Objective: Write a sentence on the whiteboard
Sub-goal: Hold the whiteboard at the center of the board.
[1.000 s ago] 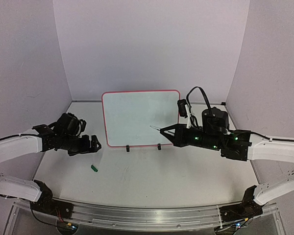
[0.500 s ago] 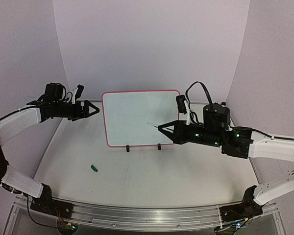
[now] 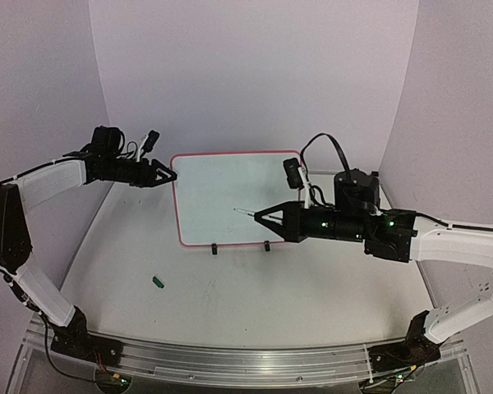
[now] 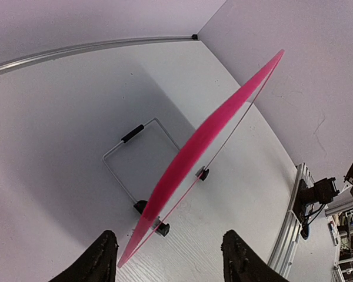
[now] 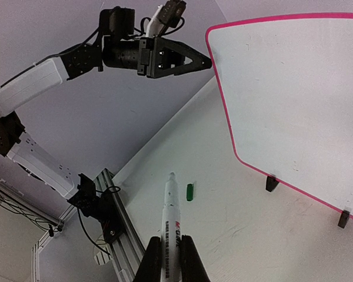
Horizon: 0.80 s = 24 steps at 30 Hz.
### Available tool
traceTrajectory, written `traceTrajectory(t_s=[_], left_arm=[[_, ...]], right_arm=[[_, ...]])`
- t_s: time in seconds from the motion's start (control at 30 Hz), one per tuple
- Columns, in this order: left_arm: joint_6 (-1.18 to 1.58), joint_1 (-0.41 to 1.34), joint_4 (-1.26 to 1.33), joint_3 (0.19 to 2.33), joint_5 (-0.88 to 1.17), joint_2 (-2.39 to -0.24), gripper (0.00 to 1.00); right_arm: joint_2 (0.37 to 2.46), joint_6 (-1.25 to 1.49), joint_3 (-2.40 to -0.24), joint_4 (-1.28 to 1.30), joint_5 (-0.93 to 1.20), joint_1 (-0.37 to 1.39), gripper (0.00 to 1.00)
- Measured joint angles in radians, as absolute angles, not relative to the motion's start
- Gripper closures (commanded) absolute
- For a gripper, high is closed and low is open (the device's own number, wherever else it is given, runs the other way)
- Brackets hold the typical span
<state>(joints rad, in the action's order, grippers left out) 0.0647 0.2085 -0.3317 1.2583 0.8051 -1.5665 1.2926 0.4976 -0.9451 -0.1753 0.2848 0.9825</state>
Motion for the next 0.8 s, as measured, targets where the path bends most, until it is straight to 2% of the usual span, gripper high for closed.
traceTrajectory(t_s=[0.2,0.37,0.8], left_arm=[[0.031,0.208,-0.332,1.259,0.817,-1.624,0.54],[0.022,0.208,-0.33,1.29,0.838,-1.645,0.67],[0.041,0.21,-0.286,1.247,0.908,-1.649,0.76]], right_arm=[[1.318,0.496,-0.958,-0.183,0.306,0.982,1.0],[1.368,0.493,-0.988,-0.19,0.32,0.982,1.0],[1.394,0.485,-1.003,-0.196,0.339,0.982,1.0]])
